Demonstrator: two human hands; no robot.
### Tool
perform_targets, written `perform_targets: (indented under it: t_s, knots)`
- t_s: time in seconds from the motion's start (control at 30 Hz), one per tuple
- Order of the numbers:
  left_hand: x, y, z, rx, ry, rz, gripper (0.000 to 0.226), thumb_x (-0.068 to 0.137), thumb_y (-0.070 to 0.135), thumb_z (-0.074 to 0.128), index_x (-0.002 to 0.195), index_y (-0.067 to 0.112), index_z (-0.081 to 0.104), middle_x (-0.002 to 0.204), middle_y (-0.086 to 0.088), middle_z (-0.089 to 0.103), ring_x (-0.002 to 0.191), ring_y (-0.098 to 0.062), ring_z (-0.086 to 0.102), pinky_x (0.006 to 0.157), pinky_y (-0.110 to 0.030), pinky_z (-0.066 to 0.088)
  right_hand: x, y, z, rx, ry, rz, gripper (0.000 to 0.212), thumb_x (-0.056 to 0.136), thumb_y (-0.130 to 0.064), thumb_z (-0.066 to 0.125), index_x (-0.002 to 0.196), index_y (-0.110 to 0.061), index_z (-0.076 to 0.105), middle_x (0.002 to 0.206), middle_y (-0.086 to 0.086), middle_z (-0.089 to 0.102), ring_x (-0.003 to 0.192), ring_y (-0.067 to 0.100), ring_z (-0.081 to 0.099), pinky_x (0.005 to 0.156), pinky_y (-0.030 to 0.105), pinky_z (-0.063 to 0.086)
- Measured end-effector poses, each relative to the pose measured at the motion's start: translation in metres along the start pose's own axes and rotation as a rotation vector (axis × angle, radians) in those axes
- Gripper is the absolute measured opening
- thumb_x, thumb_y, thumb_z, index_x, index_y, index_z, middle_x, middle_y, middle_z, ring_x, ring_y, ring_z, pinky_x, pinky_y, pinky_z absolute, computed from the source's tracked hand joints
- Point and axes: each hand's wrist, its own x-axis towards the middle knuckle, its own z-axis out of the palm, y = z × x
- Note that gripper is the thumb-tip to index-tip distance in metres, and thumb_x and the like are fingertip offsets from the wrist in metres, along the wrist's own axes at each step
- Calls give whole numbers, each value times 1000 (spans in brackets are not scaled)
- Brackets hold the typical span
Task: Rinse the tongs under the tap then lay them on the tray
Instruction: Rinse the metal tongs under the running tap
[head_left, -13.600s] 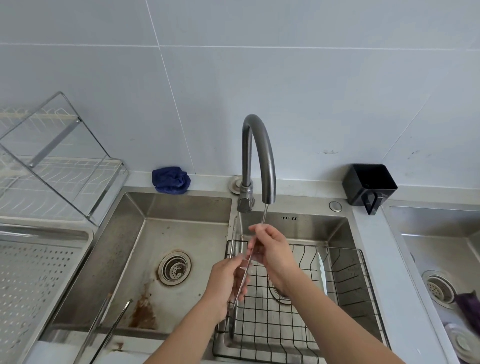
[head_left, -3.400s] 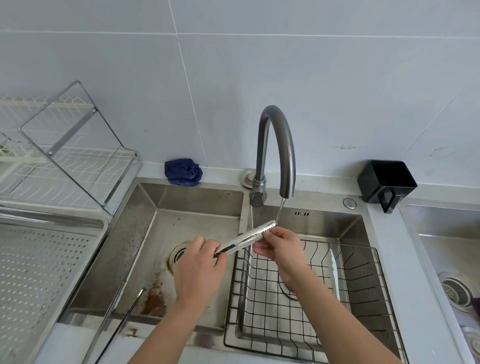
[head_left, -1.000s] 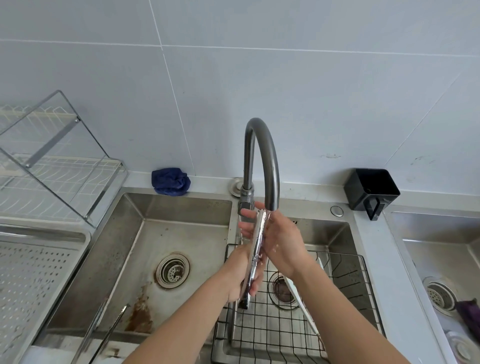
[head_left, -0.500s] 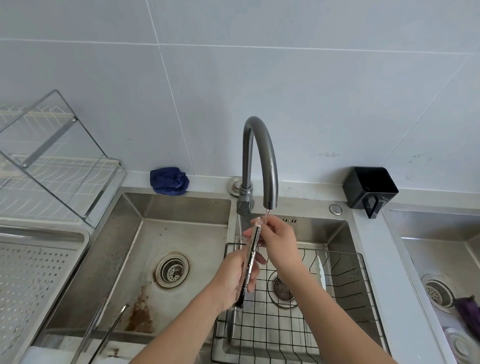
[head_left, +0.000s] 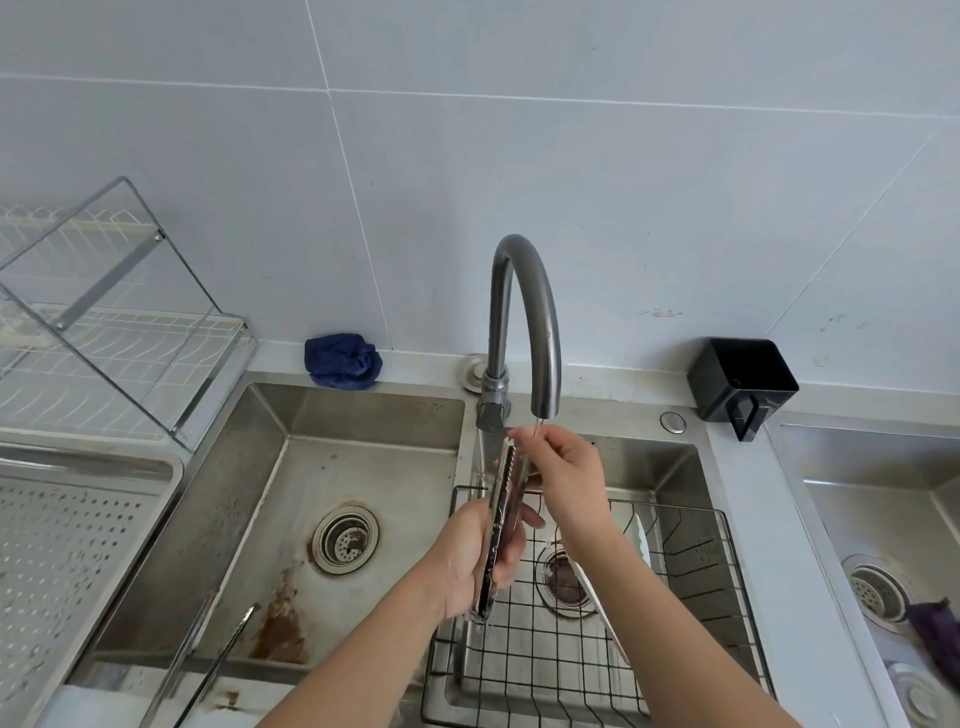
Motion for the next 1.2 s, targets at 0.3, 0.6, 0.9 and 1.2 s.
perform_targets:
  t_s: [0.3,0.6,0.9,1.2]
  knots:
    - [8,2,15,208,103,324,100,63,92,57,108,2,60,75,-8,60,60,-21,55,58,-33,45,12,2,-1,-420,248,-152,29,101,-26,61,73,-26,68,62,-19,71,43,0,56,42,13,39]
    - [11,-3,-4,149,210,349,52,71,76,69,69,25,73,66,-11,60,58,-22,55,57,-34,44,9,-5,5,-376,-35,-145,25,102,-31,62,84,-19,76,79,7,77,58,30,64,59,50,58]
    - [29,17,21,94,182,179,62,57,79,78,72,20,68,56,-8,59,43,-23,53,42,-29,41,-25,13,-7,-120,-184,12,38,86,-82,48,110,-58,64,82,-15,73,59,6,63,55,22,55]
    - [47,39,39,36,399,164,35,96,40,66,72,15,71,64,-2,67,63,-20,65,68,-38,57,-29,31,-21,-449,-139,-163,53,106,-41,46,157,-39,32,145,-15,54,132,-5,50,103,12,42]
